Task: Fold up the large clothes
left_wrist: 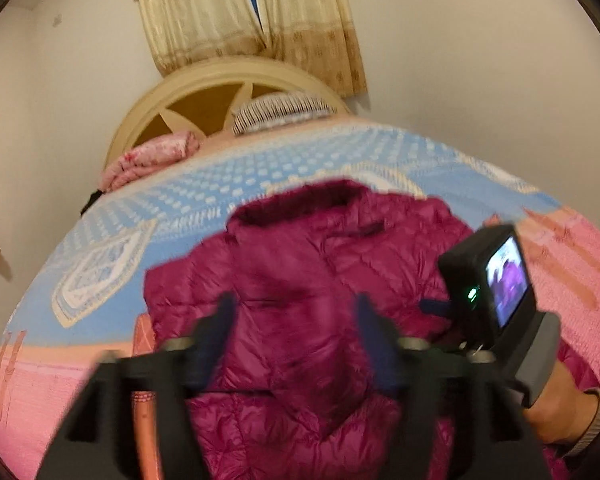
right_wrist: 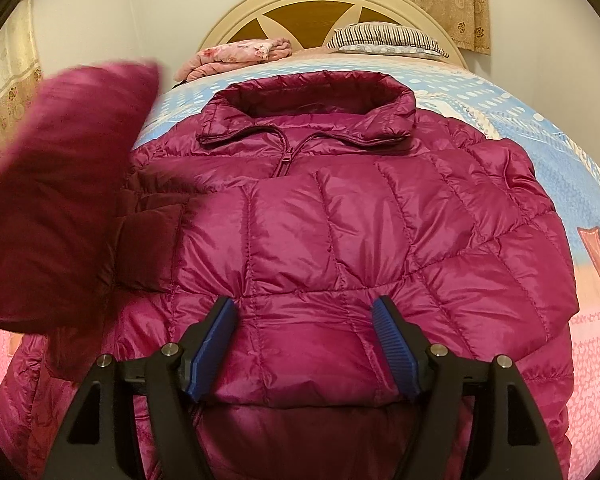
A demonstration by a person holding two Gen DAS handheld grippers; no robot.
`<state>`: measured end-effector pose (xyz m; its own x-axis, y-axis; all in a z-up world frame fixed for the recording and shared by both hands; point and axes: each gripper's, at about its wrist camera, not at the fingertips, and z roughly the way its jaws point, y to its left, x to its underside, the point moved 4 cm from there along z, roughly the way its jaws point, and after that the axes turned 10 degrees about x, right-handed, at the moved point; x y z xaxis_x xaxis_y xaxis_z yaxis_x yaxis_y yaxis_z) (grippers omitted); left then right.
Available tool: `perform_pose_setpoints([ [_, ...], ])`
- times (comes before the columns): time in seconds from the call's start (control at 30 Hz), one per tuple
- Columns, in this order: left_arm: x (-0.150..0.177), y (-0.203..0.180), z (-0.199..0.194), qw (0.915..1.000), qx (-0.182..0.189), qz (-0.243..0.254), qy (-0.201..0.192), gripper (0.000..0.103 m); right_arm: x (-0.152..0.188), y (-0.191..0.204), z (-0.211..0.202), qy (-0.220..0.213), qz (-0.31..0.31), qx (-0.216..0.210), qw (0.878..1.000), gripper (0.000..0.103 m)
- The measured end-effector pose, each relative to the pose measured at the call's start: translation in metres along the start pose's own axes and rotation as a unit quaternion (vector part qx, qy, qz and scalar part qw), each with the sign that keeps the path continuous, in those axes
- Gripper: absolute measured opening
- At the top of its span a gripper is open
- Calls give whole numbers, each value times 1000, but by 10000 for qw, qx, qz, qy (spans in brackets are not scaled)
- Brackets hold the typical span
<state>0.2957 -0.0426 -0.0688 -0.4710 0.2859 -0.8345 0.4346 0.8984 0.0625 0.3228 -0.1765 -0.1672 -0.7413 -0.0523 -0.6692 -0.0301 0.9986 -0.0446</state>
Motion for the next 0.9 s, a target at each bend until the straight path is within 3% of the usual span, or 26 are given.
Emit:
perform_pose_setpoints([
  [0.1,-10,6,-19,9995,76,-82,-303,82,0,0,1,0,-1,6,10000,72],
  [0.2,-10,23,-12,9988,-351,-191,-278,95,0,-1,1,2,-17,21,10000,72],
  [0.3,2,46,21,9959,-837,-333,92,95,0,-2,1,-3,-13,21,10000,73],
  [0.4,21,63,63,9915,-1056,-508,558,95,0,-2,1,-5,-11,13,10000,73],
  [0.5,41,65,95,9885,-1005,-604,951,95,-1,-4,-1,-14,77,-64,9999,73],
  [0.6,57,63,108,9867,-956,-735,1087,95,-2,-20,-13,84,451,-301,9985,73],
  [0.8,62,67,107,9876,-676,-953,1045,96,-19,-58,-73,-552,921,236,9939,72],
  [0.9,63,69,108,9875,-634,-1004,1037,97,-40,-31,-81,-615,572,28,9965,58],
])
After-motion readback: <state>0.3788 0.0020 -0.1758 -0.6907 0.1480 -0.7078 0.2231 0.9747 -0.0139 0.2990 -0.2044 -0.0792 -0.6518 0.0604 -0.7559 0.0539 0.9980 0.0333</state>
